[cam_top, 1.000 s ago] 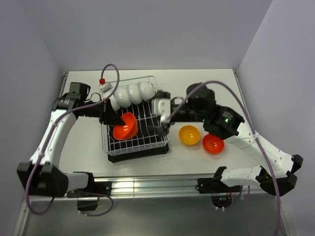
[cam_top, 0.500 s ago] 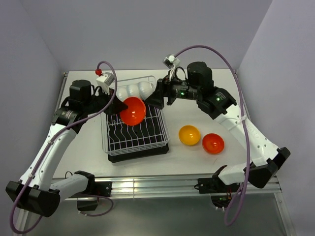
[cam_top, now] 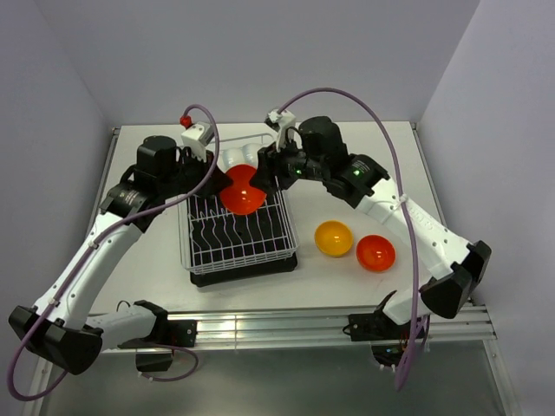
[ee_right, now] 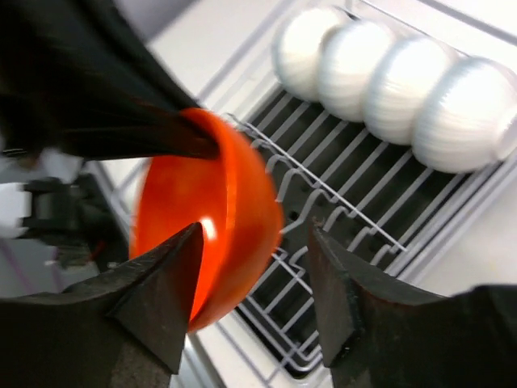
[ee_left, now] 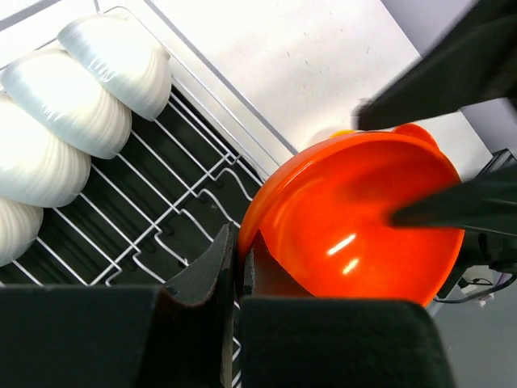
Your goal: Load the bowls into the dish rack
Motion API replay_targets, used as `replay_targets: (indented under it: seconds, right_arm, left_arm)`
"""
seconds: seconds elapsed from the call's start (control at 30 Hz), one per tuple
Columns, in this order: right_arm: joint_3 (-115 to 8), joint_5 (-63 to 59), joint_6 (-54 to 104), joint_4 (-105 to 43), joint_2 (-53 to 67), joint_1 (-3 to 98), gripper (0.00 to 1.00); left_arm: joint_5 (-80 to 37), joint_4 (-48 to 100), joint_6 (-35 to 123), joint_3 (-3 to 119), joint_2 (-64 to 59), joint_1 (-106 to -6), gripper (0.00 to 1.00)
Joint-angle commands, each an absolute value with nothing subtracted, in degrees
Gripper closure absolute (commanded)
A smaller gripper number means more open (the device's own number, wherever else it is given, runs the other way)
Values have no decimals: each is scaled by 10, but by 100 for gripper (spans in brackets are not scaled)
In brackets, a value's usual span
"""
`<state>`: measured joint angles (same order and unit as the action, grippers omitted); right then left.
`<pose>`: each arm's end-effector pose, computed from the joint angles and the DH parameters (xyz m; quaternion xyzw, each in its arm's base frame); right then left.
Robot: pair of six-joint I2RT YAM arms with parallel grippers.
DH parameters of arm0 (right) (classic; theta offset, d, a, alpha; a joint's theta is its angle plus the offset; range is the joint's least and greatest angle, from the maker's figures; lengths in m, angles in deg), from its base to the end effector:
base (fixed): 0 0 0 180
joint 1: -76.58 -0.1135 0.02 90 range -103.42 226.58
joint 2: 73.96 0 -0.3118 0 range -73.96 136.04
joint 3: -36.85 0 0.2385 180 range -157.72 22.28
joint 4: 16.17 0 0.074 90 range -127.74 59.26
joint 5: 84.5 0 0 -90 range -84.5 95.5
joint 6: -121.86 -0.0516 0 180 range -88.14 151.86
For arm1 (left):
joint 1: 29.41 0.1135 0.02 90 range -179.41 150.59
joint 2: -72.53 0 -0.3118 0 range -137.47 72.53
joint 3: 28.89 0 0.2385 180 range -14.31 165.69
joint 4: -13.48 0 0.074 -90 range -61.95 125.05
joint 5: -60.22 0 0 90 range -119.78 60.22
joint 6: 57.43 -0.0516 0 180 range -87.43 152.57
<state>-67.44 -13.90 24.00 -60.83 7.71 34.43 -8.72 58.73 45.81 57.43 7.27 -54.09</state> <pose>0.2174 0.2199 0.4677 -0.3309 0.7533 0.3595 0.4402 0.1953 -0.1102 0.4323 0.1811 0.8114 -0.3186 0.4553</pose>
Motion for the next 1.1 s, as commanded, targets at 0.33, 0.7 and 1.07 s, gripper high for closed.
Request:
replay_targets:
  seconds: [0.33,0.7,1.07]
  right_arm:
    - [-689,-57,290,-619,102,332,100]
    - [-685,-322,287,-698,130,406,100]
    - [-625,-536,299,-760,138,434,100]
  left_arm:
    - [-145,546,444,627,46,-573,46]
    - [-44,485,242,607,146,-572,1]
    - [149,577,-92,568,223,-579,2]
